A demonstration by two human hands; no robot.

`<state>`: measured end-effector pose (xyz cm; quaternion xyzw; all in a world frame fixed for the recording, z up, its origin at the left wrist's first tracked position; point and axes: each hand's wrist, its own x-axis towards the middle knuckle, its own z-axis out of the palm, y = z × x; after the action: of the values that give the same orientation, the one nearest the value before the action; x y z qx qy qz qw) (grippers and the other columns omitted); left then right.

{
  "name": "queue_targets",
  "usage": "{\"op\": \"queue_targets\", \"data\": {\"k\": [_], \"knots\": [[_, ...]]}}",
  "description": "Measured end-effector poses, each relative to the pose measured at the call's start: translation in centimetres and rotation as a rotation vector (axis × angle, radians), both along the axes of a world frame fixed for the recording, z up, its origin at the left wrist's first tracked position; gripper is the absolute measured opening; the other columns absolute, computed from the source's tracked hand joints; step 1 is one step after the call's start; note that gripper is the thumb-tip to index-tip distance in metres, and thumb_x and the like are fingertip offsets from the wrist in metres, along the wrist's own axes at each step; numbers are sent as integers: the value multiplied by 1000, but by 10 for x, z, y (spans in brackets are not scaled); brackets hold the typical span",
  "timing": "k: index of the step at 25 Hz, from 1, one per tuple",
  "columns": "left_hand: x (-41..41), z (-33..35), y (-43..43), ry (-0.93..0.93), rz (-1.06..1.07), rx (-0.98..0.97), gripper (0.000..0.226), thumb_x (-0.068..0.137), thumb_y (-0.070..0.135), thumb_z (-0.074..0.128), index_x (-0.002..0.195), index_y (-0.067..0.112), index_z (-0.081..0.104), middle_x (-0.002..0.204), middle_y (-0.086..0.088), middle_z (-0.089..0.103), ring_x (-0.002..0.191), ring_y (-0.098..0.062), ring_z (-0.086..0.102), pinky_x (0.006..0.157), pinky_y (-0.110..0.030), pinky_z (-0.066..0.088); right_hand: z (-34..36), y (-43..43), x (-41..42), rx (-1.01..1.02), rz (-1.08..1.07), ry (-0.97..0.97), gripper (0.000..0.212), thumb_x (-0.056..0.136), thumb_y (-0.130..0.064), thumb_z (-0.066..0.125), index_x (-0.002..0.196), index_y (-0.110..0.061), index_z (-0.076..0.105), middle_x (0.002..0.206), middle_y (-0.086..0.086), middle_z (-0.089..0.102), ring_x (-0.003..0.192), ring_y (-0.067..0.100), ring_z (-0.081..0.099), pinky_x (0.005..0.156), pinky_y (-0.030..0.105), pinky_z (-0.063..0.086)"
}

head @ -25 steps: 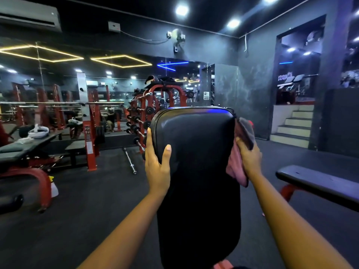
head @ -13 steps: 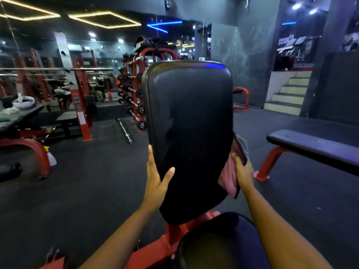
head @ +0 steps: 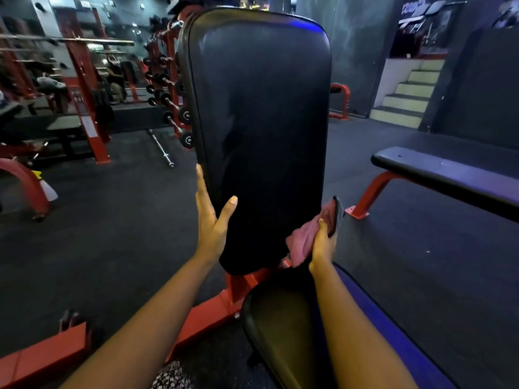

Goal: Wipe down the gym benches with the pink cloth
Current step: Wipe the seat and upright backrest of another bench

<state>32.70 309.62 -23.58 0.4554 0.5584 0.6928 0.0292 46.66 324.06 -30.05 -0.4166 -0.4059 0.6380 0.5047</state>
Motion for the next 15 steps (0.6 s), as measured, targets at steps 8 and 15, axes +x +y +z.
{"op": "queue_targets", "data": {"k": [8,15], "knots": [[1,-1,2,3,2,13,80,85,47,46,146,32,-4,135,51,1,131,22,1,107,-8,7,-1,-67,-14,-235,-213,31,46,94,-30,51,138,-19,43,134,9,53,124,26,49,98,27,35],[2,4,-7,-11,-29,-49,81,85,50,46,147,32,-3,136,43,0,128,23,3,102,-4,11,-22,-163,-49,114,-165,-54,54,89,-16,61,138,-23,41,134,-1,49,127,13,44,99,18,30]]}}
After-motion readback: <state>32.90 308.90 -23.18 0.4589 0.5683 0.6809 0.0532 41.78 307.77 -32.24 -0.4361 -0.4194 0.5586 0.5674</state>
